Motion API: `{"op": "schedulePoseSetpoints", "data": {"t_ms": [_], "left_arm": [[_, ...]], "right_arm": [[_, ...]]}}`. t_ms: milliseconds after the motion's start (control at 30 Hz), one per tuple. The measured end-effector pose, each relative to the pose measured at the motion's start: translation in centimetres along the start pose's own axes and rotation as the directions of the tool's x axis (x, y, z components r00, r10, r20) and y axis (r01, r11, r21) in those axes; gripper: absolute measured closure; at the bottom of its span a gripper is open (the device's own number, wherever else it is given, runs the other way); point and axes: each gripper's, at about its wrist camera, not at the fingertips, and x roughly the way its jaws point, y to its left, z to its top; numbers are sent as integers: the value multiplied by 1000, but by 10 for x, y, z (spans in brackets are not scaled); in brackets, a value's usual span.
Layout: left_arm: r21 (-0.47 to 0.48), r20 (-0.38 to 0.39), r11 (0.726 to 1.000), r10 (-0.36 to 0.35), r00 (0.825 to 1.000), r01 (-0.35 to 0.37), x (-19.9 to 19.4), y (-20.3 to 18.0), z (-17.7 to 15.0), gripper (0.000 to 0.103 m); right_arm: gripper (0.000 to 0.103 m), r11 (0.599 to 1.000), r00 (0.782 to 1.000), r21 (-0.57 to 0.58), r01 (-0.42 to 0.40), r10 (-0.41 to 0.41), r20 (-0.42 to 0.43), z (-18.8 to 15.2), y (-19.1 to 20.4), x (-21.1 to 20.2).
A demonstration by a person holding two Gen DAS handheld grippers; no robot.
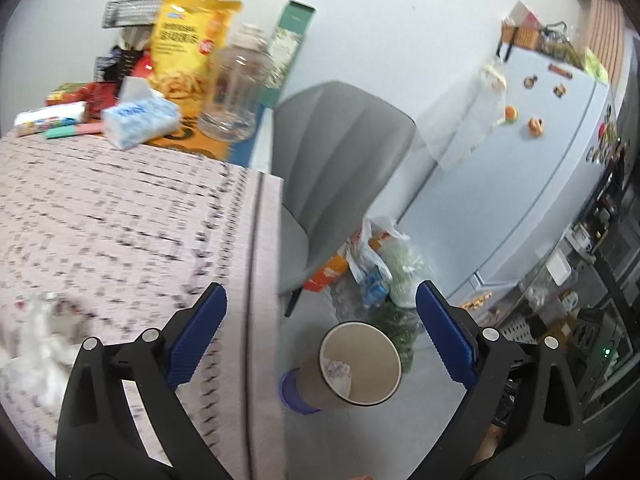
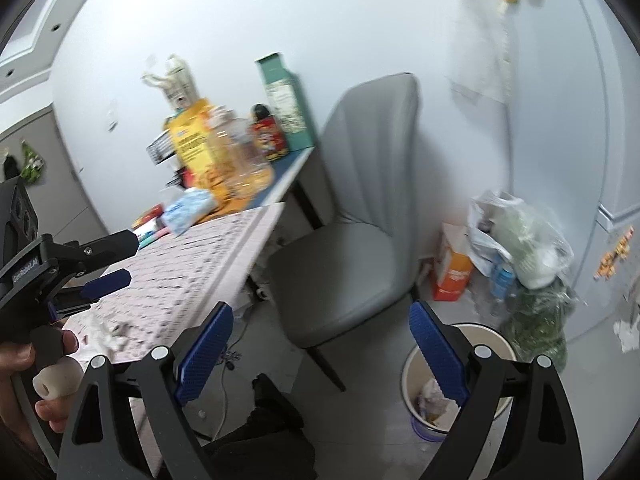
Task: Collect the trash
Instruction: 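Move both tools back to the table toward the tissue and folded paper, then grasp the folded red-and-white paper with the left tool while the right tool grasps the white tissue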
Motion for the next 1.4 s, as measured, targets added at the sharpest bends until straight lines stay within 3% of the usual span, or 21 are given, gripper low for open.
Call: {"op": "schedulePoseSetpoints", "data": {"t_ms": [167, 400, 533, 633, 933, 1133, 1267, 1400], "left_arm": [[-37, 33, 999, 41, 999, -40, -28, 31, -4, 8], [-107, 70, 991, 89, 994, -82, -68, 74, -15, 8], [-132, 90, 986, 114, 989, -102, -86, 91, -20, 8], [-144, 99, 982, 139, 985, -124, -101, 105, -26, 8], [-217, 100, 958, 211, 972, -185, -131, 146, -46, 8], [-269, 82, 937, 255, 964, -225, -146, 172, -67, 8], [-298, 58, 924, 266, 962, -238, -145, 187, -78, 8], [-308, 29, 921, 261, 965, -240, -137, 197, -84, 8]], "right_arm": [[20, 997, 997, -41, -70, 69, -20, 0, 45, -1], [20, 987, 994, -115, -109, 106, -28, -2, 89, -5], [21, 982, 990, -129, -141, 138, -34, -4, 107, -3], [30, 978, 987, -140, -156, 147, -72, -5, 121, 4], [30, 963, 977, -170, -208, 196, -87, -12, 154, 10], [20, 949, 966, -191, -251, 235, -104, -18, 177, 15], [8, 934, 961, -225, -277, 261, -96, -28, 195, 16], [8, 919, 954, -257, -298, 278, -111, -38, 211, 19]]}}
